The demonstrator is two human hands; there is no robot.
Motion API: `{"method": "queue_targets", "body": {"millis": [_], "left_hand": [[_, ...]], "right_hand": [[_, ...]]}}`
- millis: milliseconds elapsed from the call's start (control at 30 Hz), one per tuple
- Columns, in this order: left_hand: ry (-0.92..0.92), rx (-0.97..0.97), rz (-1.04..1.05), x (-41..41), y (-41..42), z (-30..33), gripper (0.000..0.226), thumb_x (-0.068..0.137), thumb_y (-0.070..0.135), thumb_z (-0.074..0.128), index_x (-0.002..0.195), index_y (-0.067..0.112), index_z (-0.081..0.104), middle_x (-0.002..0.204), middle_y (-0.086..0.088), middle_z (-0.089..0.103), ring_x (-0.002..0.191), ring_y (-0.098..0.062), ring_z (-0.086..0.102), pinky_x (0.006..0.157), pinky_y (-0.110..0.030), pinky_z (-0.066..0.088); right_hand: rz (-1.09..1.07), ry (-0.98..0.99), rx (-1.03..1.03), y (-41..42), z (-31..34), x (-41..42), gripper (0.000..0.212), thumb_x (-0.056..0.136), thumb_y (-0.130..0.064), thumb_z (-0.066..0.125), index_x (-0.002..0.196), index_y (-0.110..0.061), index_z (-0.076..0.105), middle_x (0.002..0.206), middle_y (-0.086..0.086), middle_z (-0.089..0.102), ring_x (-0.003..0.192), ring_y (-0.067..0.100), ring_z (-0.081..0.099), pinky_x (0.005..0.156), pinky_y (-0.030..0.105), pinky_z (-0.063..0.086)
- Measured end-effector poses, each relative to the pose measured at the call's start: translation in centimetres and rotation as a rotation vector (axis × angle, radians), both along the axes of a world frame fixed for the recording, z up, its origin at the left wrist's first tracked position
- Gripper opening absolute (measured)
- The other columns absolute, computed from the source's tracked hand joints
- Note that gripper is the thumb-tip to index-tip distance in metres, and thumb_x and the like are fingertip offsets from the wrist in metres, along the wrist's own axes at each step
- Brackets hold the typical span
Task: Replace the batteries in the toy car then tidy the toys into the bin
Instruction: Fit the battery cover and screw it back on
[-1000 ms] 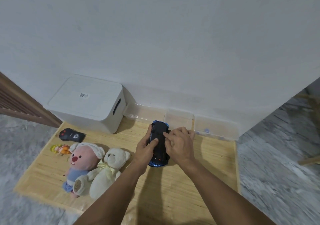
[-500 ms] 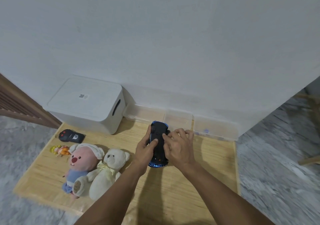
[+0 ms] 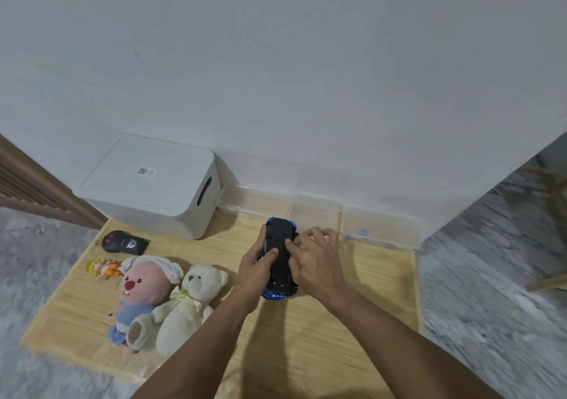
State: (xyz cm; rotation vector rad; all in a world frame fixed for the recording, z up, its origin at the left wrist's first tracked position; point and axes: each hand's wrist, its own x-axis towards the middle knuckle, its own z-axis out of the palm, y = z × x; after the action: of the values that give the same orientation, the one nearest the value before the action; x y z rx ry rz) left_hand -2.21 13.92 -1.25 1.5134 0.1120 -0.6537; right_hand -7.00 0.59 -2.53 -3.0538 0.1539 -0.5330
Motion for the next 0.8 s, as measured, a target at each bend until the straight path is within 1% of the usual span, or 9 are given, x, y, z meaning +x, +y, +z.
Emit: {"method": "queue_targets", "body": {"millis": [100, 200, 333, 467, 533, 600, 667, 733, 800], "left_hand": [[0.013, -0.014, 0.004, 0.1, -0.1, 0.0, 0.056, 0.095, 0.009, 0.055, 0.139, 0.043, 0.047, 0.111, 0.003, 0.072, 0.102, -0.02, 0.067, 0.086, -0.033, 0.056], [0.021, -0.026, 0.013, 0.2, -0.2, 0.1, 0.056, 0.095, 0.008, 0.055, 0.14, 0.04, 0.047, 0.109, 0.004, 0.072, 0.101, -0.018, 0.067, 0.088, -0.034, 0.055], [0.026, -0.025, 0.011, 0.3, -0.3, 0.1, 0.055, 0.096, 0.008, 0.054, 0.14, 0.04, 0.046, 0.108, 0.005, 0.071, 0.101, -0.018, 0.067, 0.089, -0.035, 0.056], [0.045, -0.02, 0.0, 0.5, -0.4, -0.1, 0.056, 0.095, 0.01, 0.055, 0.141, 0.041, 0.045, 0.11, 0.0, 0.07, 0.104, -0.023, 0.067, 0.094, -0.043, 0.054], [0.051, -0.022, -0.002, 0.6, -0.3, -0.2, 0.056, 0.095, 0.01, 0.055, 0.14, 0.042, 0.046, 0.108, 0.001, 0.071, 0.102, -0.023, 0.067, 0.092, -0.043, 0.055], [0.055, -0.024, -0.005, 0.7, -0.2, -0.3, 0.056, 0.096, 0.011, 0.055, 0.14, 0.044, 0.046, 0.106, 0.003, 0.071, 0.1, -0.023, 0.068, 0.089, -0.042, 0.056], [0.069, -0.026, 0.001, 0.8, 0.0, -0.4, 0.056, 0.096, 0.011, 0.054, 0.14, 0.044, 0.045, 0.104, 0.004, 0.071, 0.098, -0.023, 0.068, 0.089, -0.044, 0.056], [0.088, -0.025, 0.012, 0.8, 0.3, -0.6, 0.055, 0.096, 0.01, 0.054, 0.14, 0.043, 0.045, 0.104, 0.004, 0.071, 0.097, -0.023, 0.068, 0.09, -0.046, 0.055], [0.1, -0.024, 0.013, 0.9, 0.5, -0.8, 0.056, 0.097, 0.01, 0.053, 0.141, 0.042, 0.044, 0.105, 0.003, 0.07, 0.098, -0.024, 0.068, 0.089, -0.046, 0.056]], "right_hand": [[-0.04, 0.023, 0.109, -0.1, 0.2, 0.2, 0.027, 0.076, -0.028, 0.055, 0.091, -0.025, 0.077, 0.079, -0.009, 0.067, 0.089, 0.018, 0.056, 0.086, 0.038, 0.029], [-0.105, 0.018, 0.306, -0.1, -0.1, 0.5, 0.024, 0.072, -0.025, 0.063, 0.091, -0.028, 0.078, 0.079, -0.011, 0.066, 0.087, 0.018, 0.058, 0.084, 0.035, 0.025], [-0.144, -0.004, 0.506, -0.4, -0.8, 0.7, 0.025, 0.077, -0.02, 0.063, 0.094, -0.029, 0.078, 0.083, -0.011, 0.066, 0.091, 0.019, 0.056, 0.082, 0.033, 0.023], [-0.166, -0.01, 0.606, -0.5, -0.7, 0.8, 0.028, 0.083, -0.012, 0.063, 0.101, -0.028, 0.076, 0.087, -0.009, 0.067, 0.095, 0.016, 0.051, 0.08, 0.031, 0.022], [-0.199, 0.003, 0.687, -0.7, -0.6, 0.9, 0.027, 0.085, -0.009, 0.062, 0.102, -0.026, 0.076, 0.09, -0.008, 0.068, 0.095, 0.014, 0.049, 0.083, 0.032, 0.028], [-0.29, -0.06, 0.804, -1.2, -0.7, 0.8, 0.023, 0.085, -0.008, 0.063, 0.097, -0.022, 0.076, 0.091, -0.007, 0.07, 0.094, 0.015, 0.056, 0.086, 0.034, 0.042], [-0.437, -0.099, 0.908, -2.1, -1.0, 0.4, 0.02, 0.085, -0.006, 0.062, 0.097, -0.017, 0.074, 0.095, -0.003, 0.072, 0.092, 0.017, 0.063, 0.085, 0.032, 0.05], [-0.566, 0.042, 0.927, -3.0, -1.5, 0.0, 0.021, 0.086, -0.008, 0.063, 0.105, -0.015, 0.07, 0.104, 0.002, 0.071, 0.095, 0.018, 0.065, 0.082, 0.027, 0.051], [-0.624, 0.232, 0.884, -3.9, -2.4, -0.6, 0.026, 0.085, -0.014, 0.067, 0.11, -0.016, 0.068, 0.109, 0.003, 0.069, 0.099, 0.019, 0.064, 0.084, 0.029, 0.051]]}}
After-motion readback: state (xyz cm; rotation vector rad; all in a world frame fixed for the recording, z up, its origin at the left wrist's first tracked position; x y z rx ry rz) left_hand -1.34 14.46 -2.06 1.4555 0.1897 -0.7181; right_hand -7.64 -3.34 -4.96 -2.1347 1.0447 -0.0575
